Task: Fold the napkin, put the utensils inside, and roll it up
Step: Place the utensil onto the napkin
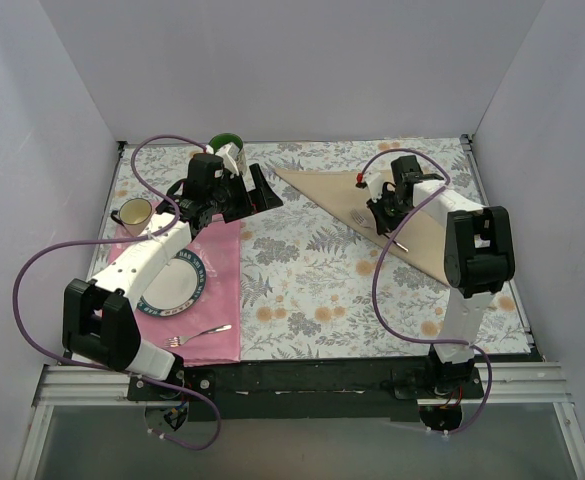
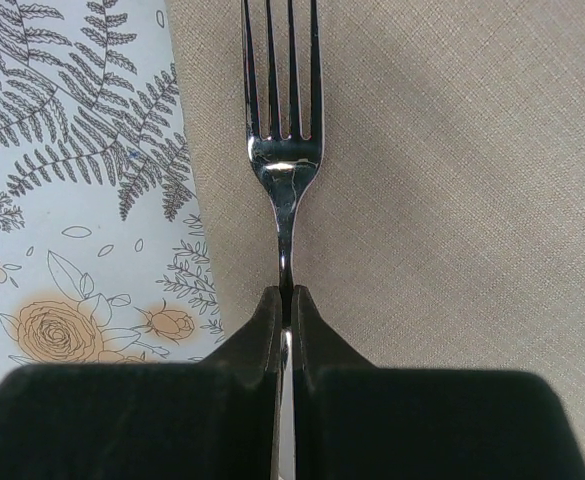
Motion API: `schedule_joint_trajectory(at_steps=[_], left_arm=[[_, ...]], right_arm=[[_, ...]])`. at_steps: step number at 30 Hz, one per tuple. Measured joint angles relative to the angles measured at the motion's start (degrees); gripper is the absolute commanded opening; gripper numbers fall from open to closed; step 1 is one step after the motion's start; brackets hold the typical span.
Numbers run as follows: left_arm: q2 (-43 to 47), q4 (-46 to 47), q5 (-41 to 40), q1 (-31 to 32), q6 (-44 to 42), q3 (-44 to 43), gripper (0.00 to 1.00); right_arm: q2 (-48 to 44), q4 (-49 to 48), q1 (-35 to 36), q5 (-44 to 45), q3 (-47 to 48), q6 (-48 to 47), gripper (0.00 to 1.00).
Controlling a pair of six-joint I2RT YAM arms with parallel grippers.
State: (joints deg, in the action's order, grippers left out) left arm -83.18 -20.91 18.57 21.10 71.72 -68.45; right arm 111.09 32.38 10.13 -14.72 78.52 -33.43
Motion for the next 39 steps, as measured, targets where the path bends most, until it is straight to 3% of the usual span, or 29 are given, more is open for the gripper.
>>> schedule_joint_trajectory(at_steps=[20, 23, 25, 28, 32, 39], left_arm=[[-0.04, 0.0, -0.09, 0.0, -0.35, 0.0, 0.98], [-0.04, 0.0, -0.09, 0.0, -0.37, 0.0, 0.98], [-0.04, 0.0, -0.09, 0.0, -0.35, 0.0, 0.98], [-0.26, 0.22, -0.04, 0.0, -0.22, 0.0, 0.98], [-3.28, 2.01, 0.76, 0.0, 1.18, -0.17, 0.96], [-11.19, 4.17, 1.79, 1.38, 3.98, -2.16, 0.93]], right_arm=[[2.03, -1.07, 0.0, 0.02, 0.35, 1.73, 0.02], [2.03, -1.09, 0.0, 0.07, 0.33, 1.75, 0.08], [2.03, -1.09, 0.0, 0.2, 0.35, 1.81, 0.26], [2.03, -1.09, 0.04, 1.14, 0.35, 2.64, 0.37], [1.88, -1.44, 0.79, 3.3, 0.48, 4.5, 0.41], [-0.28, -0.96, 2.73, 4.68, 2.14, 3.1, 0.38]])
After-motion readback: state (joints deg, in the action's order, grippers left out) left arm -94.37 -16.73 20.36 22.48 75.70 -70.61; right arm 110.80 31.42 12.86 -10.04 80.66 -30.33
